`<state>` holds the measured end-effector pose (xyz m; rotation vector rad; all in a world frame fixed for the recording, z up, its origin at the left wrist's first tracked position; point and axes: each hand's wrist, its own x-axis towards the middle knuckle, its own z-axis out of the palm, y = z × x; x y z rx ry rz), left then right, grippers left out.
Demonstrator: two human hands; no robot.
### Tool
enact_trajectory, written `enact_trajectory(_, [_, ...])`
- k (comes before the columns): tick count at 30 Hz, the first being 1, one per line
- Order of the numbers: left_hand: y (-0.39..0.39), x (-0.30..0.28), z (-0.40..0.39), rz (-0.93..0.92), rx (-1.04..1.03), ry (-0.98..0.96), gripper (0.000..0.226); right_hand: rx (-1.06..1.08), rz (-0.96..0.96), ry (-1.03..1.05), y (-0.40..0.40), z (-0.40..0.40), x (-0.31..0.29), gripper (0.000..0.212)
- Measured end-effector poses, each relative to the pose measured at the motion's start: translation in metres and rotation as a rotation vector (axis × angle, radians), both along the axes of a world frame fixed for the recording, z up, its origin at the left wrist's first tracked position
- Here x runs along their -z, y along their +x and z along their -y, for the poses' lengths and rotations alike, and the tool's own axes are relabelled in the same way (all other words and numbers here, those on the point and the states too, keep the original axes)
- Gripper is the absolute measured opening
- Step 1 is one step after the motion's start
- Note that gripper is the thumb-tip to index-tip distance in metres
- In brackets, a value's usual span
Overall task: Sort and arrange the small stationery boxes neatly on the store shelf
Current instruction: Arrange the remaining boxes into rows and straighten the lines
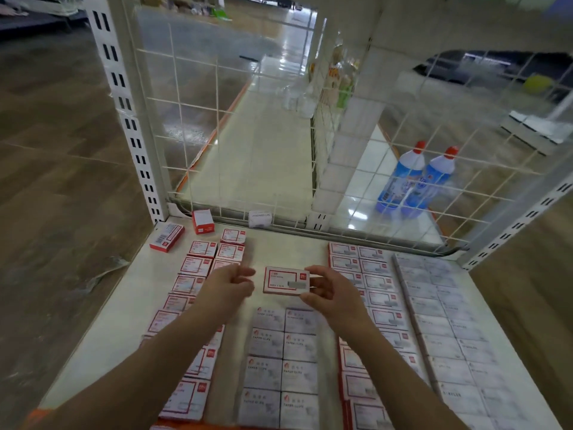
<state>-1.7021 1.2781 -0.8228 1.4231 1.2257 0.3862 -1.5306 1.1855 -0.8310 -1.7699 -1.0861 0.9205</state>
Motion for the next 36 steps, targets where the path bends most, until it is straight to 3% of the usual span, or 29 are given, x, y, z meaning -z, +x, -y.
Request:
enact_trajectory(6, [0.033,0.006,0.019,-0.100,0.133,0.034,0.026,0.117,0.000,-0.057,0.030,0.054,0.003,0.038])
enact_trajectory(11, [0.059,0.014,0.041,-0.203,0.284,0.213,0.025,0.162,0.077,-0.150,0.050,0.098,0.014,0.039])
enact_trajectory(21, [0.088,0.027,0.083,-0.416,0.833,0.503,0.036,0.117,0.142,-0.305,0.065,0.140,0.025,0.039])
enact_trajectory(32, [0.093,0.032,0.090,-0.471,0.926,0.597,0.041,0.110,0.162,-0.393,0.064,0.139,0.036,0.039])
enact_trajectory(36, [0.099,0.035,0.098,-0.484,0.977,0.583,0.045,0.094,0.153,-0.402,0.064,0.139,0.035,0.029])
